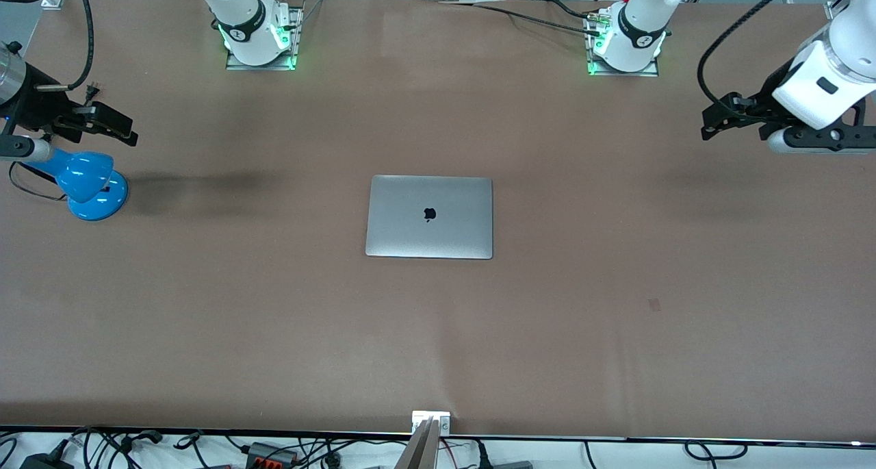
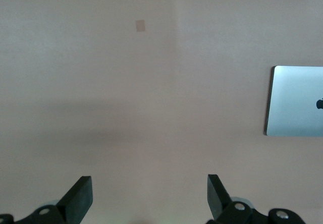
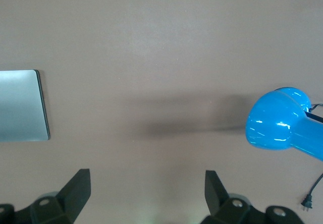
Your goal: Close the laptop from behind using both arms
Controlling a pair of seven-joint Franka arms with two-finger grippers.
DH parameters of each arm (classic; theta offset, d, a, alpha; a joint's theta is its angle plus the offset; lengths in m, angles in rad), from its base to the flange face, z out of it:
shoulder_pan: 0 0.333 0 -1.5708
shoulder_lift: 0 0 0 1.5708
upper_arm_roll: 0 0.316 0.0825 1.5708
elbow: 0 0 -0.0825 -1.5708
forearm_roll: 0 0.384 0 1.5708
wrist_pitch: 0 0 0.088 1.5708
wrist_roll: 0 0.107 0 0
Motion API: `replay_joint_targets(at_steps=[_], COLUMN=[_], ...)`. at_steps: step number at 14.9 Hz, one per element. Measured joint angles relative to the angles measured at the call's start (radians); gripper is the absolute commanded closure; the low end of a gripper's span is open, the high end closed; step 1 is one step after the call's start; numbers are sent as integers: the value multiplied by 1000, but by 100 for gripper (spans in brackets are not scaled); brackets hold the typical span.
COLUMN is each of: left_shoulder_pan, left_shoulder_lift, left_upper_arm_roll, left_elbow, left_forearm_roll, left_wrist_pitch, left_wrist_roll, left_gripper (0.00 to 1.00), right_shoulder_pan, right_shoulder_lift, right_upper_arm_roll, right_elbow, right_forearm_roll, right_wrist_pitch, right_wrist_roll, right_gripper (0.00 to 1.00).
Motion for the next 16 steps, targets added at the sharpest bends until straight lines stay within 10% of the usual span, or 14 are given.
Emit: replay_joint_targets(at_steps=[16], left_shoulder_pan=[-34], left_shoulder_lift=[14], left_upper_arm_roll=[57], left_elbow=[24], left_forearm_roll=[1], left_wrist_pitch=[-1], left_wrist_roll=[1], left_gripper=[0], right_shoulder_pan=[0], right_shoulder_lift=[0], right_upper_arm_roll=[0], right_elbow=[0], right_forearm_roll=[0], right_wrist_pitch=[0], right_wrist_roll=[1], right_gripper=[0])
